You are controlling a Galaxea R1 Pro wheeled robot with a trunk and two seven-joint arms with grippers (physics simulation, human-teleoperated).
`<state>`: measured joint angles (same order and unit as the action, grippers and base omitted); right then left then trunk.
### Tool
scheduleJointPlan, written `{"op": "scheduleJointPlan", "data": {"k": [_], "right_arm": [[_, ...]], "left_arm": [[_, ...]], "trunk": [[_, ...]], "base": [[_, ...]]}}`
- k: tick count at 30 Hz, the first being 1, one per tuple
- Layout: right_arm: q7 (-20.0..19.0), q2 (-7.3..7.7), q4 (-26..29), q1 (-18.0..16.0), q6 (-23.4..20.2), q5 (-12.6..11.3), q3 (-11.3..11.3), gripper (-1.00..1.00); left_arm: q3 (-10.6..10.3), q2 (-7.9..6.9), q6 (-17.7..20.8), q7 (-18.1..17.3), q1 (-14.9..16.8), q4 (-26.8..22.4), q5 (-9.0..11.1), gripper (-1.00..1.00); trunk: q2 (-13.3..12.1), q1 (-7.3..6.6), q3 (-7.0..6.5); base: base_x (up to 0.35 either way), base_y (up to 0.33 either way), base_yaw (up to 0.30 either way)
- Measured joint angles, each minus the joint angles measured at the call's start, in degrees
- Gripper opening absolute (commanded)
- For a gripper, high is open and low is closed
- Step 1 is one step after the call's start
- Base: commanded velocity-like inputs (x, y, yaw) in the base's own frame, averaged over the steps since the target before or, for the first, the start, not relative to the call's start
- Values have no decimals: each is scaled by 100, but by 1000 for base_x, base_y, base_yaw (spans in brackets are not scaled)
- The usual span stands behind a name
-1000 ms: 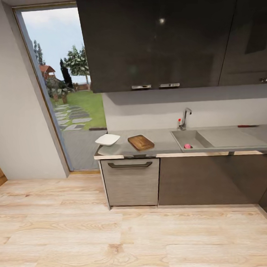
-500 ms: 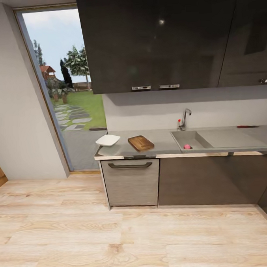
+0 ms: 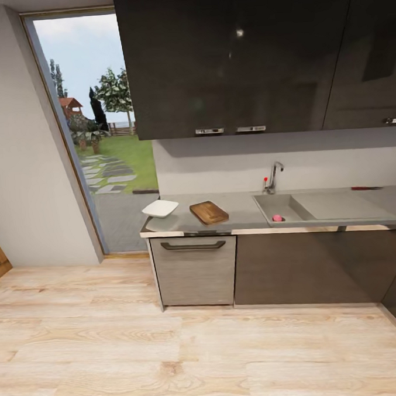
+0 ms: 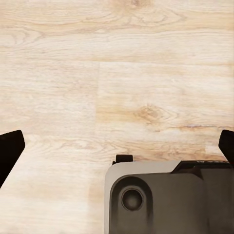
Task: In the kitchen, take the Vidalia onion out of the sink, dice it on the chopping board with the paring knife, put the diced onion into the bowl on the countertop, then place both the paring knife and the chopping board into the sink.
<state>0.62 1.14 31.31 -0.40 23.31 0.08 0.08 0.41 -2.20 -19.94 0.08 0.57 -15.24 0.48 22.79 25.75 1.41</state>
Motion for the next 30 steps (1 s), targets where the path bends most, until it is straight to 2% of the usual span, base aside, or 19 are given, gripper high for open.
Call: {"op": "scheduleJointPlan", "data": {"k": [30], "right_arm": [[-6, 51, -88, 0, 4, 0, 4, 100]], "left_arm": [[0, 0, 0, 0, 0, -9, 0, 100]], "trunk": [[0, 0, 0]], "base": [[0, 0, 0]]}}
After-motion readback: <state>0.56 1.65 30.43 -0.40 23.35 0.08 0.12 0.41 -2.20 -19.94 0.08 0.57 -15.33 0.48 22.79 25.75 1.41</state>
